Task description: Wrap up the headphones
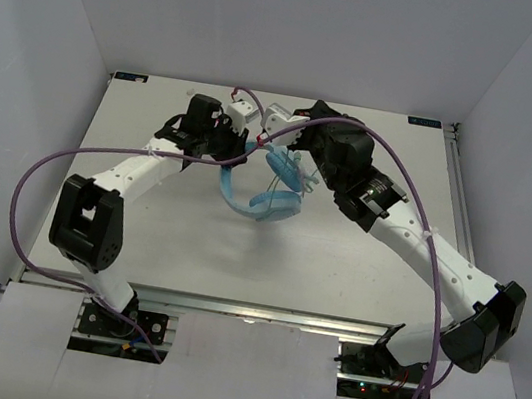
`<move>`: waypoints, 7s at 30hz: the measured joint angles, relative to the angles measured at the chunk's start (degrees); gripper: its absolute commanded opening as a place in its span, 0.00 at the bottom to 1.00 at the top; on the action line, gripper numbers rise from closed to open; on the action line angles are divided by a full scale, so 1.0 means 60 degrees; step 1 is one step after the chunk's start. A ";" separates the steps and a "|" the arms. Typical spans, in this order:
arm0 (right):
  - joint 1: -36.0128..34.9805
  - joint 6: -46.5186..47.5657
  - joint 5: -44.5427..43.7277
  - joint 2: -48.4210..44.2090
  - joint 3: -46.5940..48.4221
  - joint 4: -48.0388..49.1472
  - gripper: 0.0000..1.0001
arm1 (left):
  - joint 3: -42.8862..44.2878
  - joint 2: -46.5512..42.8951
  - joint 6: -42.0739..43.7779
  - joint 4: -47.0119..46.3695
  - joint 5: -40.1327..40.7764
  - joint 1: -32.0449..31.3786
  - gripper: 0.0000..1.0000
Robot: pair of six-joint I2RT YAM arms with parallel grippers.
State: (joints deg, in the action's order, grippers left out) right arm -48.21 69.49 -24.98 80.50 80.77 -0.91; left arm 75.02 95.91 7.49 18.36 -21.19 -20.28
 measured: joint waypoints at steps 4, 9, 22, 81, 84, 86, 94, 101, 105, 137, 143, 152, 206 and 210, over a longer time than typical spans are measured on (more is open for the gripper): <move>0.0417 -0.0219 0.0531 0.0101 -0.0004 -0.0017 0.21 | -0.0327 -0.0498 0.0063 0.0112 -0.0789 -0.0029 0.00; 0.0919 -0.1020 0.1614 0.0185 0.0051 -0.0172 0.19 | -0.0360 -0.1002 0.0041 0.0093 -0.1527 -0.0130 0.00; 0.2592 -0.5423 0.5558 0.2365 0.1764 -0.1126 0.16 | -0.0284 -0.1897 -0.0488 0.0120 -0.2643 -0.0462 0.00; 0.2085 -2.0930 1.3758 0.1997 -0.5322 1.2580 0.34 | 0.6330 -0.0896 -0.2176 -0.0102 0.5354 -0.1322 0.00; 0.2085 -2.0812 1.3694 0.1846 -0.5322 1.2579 0.32 | 0.6227 -0.0924 -0.2102 -0.0331 0.5643 -0.1322 0.00; 0.2085 -2.0727 1.3675 0.1704 -0.5358 1.2582 0.31 | 0.6226 -0.0924 -0.2014 -0.0425 0.5794 -0.1322 0.00; 0.2085 -2.0174 1.3612 0.1149 -0.5706 1.2261 0.30 | 0.6408 -0.0885 -0.1482 -0.0572 0.6389 -0.1322 0.00; 0.2085 -1.9584 1.3517 0.0896 -0.5789 1.1634 0.25 | 0.6709 -0.0784 -0.1052 -0.0634 0.6770 -0.1322 0.00; 0.2085 -1.9115 1.3452 0.0639 -0.5807 1.1148 0.20 | 0.6752 -0.0722 -0.0775 -0.0668 0.6979 -0.1322 0.00; -0.0683 -0.4177 0.3438 -0.0265 -0.0427 -0.3696 0.08 | 0.3416 0.0799 -0.0653 -0.0031 0.5902 -0.0469 0.00; -0.0859 -0.1489 0.0605 -0.0493 -0.1157 -0.2433 0.08 | 0.1793 0.0766 -0.0599 0.0220 0.4286 -0.0469 0.00; -0.0862 0.0248 -0.0385 -0.0400 -0.1641 -0.0821 0.08 | 0.0868 0.0313 -0.0291 0.1107 0.1636 -0.0552 0.00; 0.0165 0.1167 0.1576 -0.0247 -0.2339 0.0379 0.84 | 0.0773 -0.0888 -0.0103 0.3656 0.0456 -0.0812 0.00; 0.0269 0.1322 0.1820 -0.0247 -0.2335 0.0312 0.84 | 0.0773 -0.0888 -0.0081 0.3656 0.0433 -0.0812 0.00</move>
State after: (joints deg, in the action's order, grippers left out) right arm -46.60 77.42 -14.06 79.02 66.76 0.96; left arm 79.66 90.59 7.01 40.29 -18.59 -25.15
